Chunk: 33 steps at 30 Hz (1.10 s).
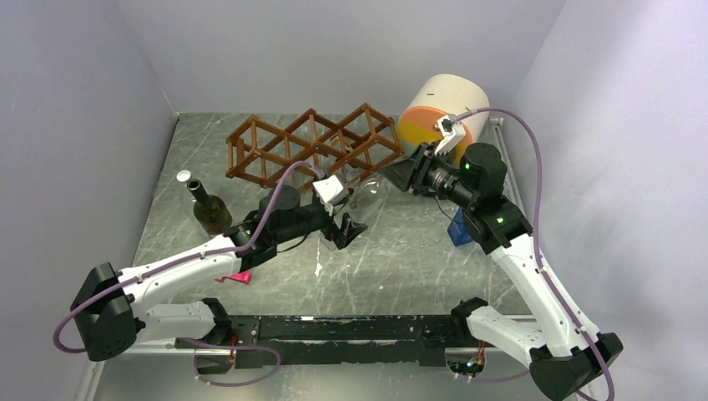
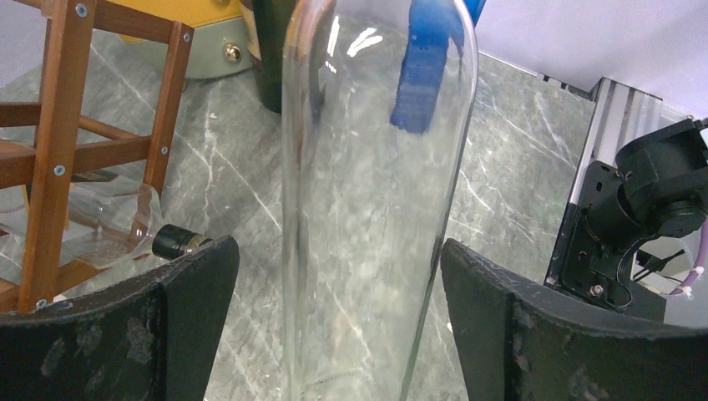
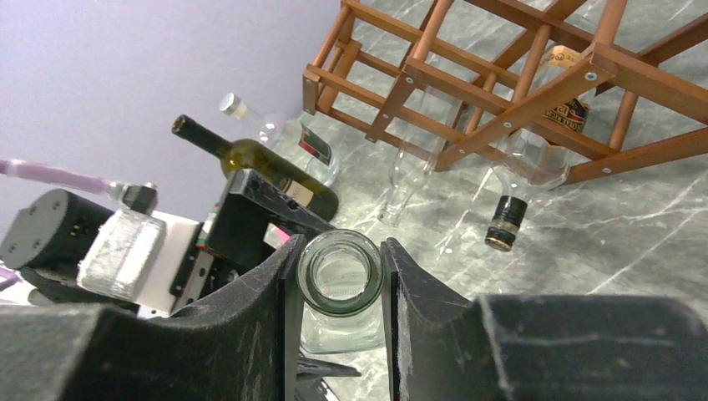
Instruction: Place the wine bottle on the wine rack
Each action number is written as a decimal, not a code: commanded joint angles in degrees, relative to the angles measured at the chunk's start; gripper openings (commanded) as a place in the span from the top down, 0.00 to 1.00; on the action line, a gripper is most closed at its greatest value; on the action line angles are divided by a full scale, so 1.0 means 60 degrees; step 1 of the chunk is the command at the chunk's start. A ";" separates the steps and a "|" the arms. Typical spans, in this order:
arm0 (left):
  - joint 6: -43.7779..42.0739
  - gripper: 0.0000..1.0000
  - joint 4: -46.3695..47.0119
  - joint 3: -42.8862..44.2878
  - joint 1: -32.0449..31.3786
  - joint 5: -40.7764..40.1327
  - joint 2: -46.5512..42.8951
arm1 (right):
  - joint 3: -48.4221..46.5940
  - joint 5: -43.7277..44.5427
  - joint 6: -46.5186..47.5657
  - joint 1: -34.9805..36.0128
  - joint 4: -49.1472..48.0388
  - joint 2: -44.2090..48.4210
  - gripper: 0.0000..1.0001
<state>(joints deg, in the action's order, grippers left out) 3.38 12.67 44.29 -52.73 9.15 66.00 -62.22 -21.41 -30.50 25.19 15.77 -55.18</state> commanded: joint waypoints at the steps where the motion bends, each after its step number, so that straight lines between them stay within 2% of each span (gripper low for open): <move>1: -0.0288 0.08 0.0076 0.0120 -0.0144 -0.0409 0.0162 | -0.0062 -0.0122 -0.0777 -0.0035 -0.1030 0.0182 1.00; 5: -0.0984 0.20 -0.0363 0.0298 -0.0509 -0.1297 0.0106 | -0.0031 -0.0030 -0.1142 -0.0031 -0.1061 0.0257 1.00; 10: -0.1676 0.31 -0.0872 0.0501 -0.0806 -0.2067 0.0147 | 0.0033 0.0016 -0.1471 -0.0035 -0.1035 0.0344 1.00; 12: -0.1856 0.45 -0.0947 0.0562 -0.0856 -0.2018 0.0125 | 0.0056 -0.0022 -0.1486 -0.0038 -0.1011 0.0355 1.00; 16: -0.2154 0.89 -0.1178 0.0719 -0.0872 -0.1883 0.0034 | 0.0057 0.0212 -0.1135 -0.0038 -0.0560 0.0376 1.00; 17: -0.2272 0.92 -0.1218 0.0746 -0.0866 -0.1789 0.0011 | 0.0059 0.0281 -0.0945 -0.0035 -0.0412 0.0385 0.91; 20: -0.2746 0.93 -0.1355 0.0765 -0.0865 -0.1643 -0.0101 | -0.0071 0.0540 -0.0206 -0.0038 0.0270 0.0358 0.52; 22: -0.3254 0.93 -0.1416 0.0762 -0.0865 -0.1720 -0.0222 | -0.0350 0.0782 0.0353 -0.0046 0.0859 0.0298 0.41; 27: -0.5561 0.93 -0.1765 0.1134 -0.0870 -0.1702 -0.0698 | -0.1226 0.1236 0.1506 -0.0038 0.2071 0.0195 0.28; 33: -0.9769 0.93 -0.2176 0.1029 -0.0880 -0.1740 -0.1509 | -0.1927 0.1371 0.2575 -0.0035 0.3118 0.0008 0.19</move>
<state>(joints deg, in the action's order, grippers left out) -35.81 -2.22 47.64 -57.60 -1.10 61.30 -70.65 -14.61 -21.65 25.12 28.62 -54.50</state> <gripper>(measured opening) 0.632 0.798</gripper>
